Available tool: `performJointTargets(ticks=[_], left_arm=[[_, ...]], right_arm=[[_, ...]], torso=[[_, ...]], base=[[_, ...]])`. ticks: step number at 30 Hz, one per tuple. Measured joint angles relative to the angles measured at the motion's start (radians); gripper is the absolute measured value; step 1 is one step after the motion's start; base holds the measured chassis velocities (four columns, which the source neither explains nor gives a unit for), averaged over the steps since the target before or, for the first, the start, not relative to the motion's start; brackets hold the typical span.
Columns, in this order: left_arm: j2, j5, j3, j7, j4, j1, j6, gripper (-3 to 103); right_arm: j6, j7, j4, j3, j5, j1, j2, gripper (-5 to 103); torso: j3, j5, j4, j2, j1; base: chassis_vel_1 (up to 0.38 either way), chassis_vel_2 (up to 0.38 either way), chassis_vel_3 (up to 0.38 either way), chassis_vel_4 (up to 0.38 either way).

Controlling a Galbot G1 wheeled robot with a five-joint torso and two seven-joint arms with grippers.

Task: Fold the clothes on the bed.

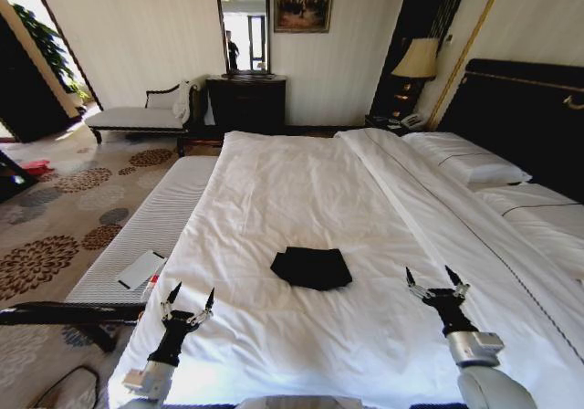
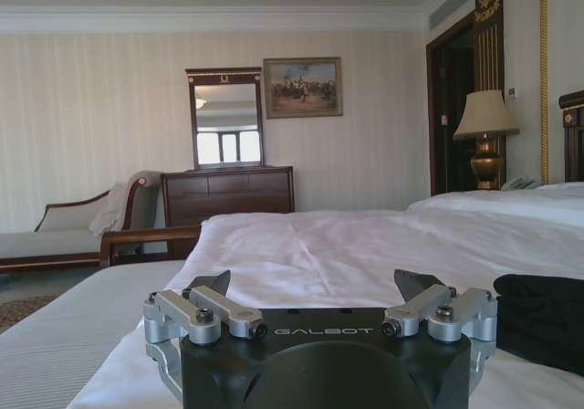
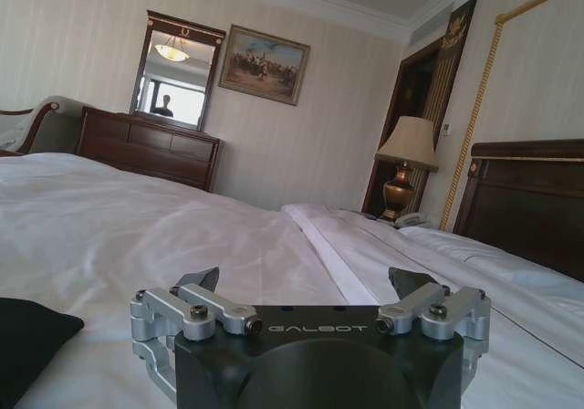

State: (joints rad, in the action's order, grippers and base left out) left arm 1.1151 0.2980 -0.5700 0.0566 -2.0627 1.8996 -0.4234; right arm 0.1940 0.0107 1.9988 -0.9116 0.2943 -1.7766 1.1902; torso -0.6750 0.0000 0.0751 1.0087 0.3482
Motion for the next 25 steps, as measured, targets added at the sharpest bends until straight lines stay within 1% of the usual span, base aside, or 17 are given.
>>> performJointTargets(ticks=[25], left_arm=[[0.000, 0.000, 0.000, 0.000, 0.000, 0.000, 0.000, 100]], right_arm=[[-0.004, -0.003, 0.000, 0.004, 0.003, 0.004, -0.002, 100]], torso=[[0.000, 0.0000, 0.0001, 0.000, 0.000]], base=[[0.000, 0.000, 0.000, 0.000]])
